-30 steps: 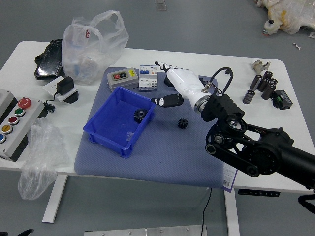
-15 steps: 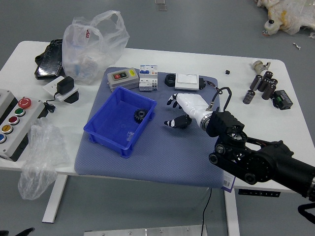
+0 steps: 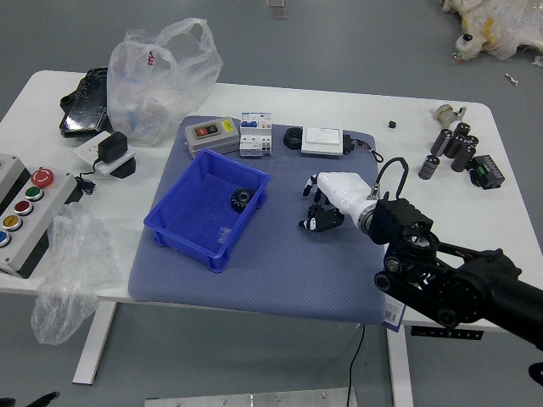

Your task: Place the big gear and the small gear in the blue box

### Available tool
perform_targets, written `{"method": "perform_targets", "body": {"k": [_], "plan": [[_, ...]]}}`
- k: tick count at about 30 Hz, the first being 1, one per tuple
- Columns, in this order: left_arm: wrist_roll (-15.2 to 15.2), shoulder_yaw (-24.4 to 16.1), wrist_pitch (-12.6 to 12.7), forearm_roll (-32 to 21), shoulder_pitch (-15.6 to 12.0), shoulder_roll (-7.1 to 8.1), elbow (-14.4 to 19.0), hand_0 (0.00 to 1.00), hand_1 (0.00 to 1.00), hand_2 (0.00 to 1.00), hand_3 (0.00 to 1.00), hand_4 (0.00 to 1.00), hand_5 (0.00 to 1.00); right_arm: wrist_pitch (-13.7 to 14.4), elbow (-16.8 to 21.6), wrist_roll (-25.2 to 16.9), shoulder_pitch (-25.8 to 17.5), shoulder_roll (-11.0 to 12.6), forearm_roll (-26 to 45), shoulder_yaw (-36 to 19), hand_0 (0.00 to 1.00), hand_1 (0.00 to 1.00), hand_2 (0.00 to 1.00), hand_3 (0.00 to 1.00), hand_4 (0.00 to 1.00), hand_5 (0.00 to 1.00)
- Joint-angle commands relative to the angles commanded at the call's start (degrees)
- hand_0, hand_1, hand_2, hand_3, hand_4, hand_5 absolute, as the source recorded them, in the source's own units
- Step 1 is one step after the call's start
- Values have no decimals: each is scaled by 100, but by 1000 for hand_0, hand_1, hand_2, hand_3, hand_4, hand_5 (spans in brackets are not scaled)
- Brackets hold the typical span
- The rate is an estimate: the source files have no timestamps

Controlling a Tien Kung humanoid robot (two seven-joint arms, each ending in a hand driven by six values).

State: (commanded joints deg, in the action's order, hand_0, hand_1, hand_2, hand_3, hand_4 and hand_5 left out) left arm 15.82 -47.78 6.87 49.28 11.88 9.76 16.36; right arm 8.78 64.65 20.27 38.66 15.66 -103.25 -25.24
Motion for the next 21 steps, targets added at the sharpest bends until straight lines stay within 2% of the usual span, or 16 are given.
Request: {"method": "perform_targets", "body": {"k": [5, 6, 11, 12, 21], "plan": [[-22, 7, 0, -5, 13, 0, -2, 661, 566, 587, 752, 757, 705, 83, -32, 17, -18, -1, 64, 53, 400, 478, 540, 657, 653, 168], [-22, 3, -2, -1, 15, -1, -2, 661, 566, 587, 752, 755, 704, 108, -39, 18, -18, -2, 67, 59, 370, 428, 445, 541, 213, 2], [-25, 1, -5, 0, 19, -6, -1, 661, 566, 587, 752, 755, 704, 231, -81, 25, -20, -9, 60, 105, 370, 428, 445, 541, 213, 2], [-28, 3, -4, -4, 19, -5, -1, 661, 566, 586, 752, 754, 704, 247, -87, 36, -19, -10, 33, 118, 366, 419, 420, 485, 206, 2], [-45, 33, 3, -27, 18, -1, -7, 660, 566, 586, 752, 752, 706, 370, -68, 104, 4, 8, -167, 143, 368, 425, 415, 464, 177, 2]]}}
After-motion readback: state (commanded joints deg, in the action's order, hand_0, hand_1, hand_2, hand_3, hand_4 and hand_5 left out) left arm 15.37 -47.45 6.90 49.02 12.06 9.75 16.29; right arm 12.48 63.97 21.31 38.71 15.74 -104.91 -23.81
